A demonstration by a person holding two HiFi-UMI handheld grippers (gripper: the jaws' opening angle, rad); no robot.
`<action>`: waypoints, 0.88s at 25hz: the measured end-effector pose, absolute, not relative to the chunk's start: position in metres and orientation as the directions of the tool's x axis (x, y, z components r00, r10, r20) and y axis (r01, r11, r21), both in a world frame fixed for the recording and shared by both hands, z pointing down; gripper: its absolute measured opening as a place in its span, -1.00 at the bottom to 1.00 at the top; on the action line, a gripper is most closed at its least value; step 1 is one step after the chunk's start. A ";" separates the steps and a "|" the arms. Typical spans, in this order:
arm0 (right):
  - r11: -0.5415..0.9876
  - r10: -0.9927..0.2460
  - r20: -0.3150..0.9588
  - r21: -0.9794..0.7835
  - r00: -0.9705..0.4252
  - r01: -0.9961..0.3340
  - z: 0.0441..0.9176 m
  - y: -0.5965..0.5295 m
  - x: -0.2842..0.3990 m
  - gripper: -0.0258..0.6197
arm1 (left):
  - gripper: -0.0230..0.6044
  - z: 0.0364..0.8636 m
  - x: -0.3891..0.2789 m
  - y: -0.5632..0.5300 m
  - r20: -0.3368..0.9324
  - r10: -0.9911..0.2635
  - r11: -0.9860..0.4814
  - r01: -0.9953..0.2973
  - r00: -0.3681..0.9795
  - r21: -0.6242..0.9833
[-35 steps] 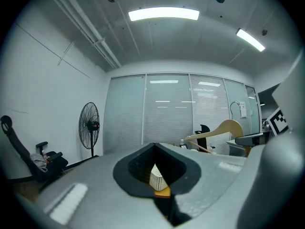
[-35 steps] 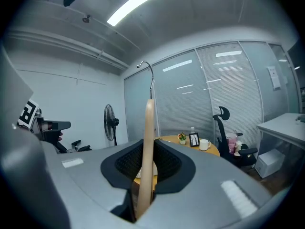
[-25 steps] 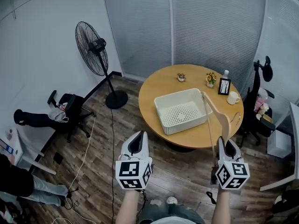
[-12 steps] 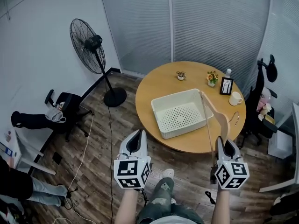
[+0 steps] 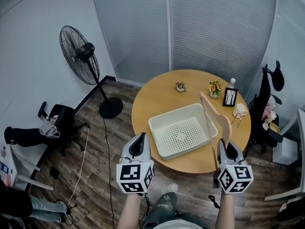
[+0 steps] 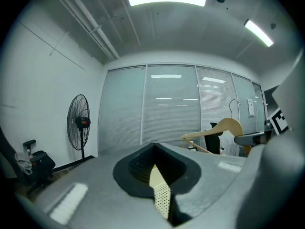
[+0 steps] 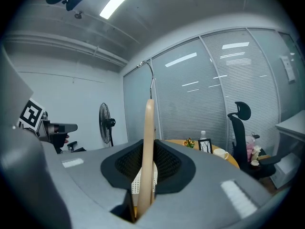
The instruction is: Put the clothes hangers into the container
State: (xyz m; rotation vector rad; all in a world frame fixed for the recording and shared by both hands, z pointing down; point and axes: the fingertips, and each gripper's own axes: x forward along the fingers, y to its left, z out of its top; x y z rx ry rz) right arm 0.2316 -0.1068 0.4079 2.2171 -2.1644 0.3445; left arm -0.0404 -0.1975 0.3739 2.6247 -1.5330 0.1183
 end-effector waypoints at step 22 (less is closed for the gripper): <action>-0.007 -0.986 0.167 -0.136 -0.015 -0.991 0.412 -0.224 0.249 -0.67 | -0.92 0.379 -0.016 -0.318 0.117 -0.854 -0.507 -0.861 0.507 0.034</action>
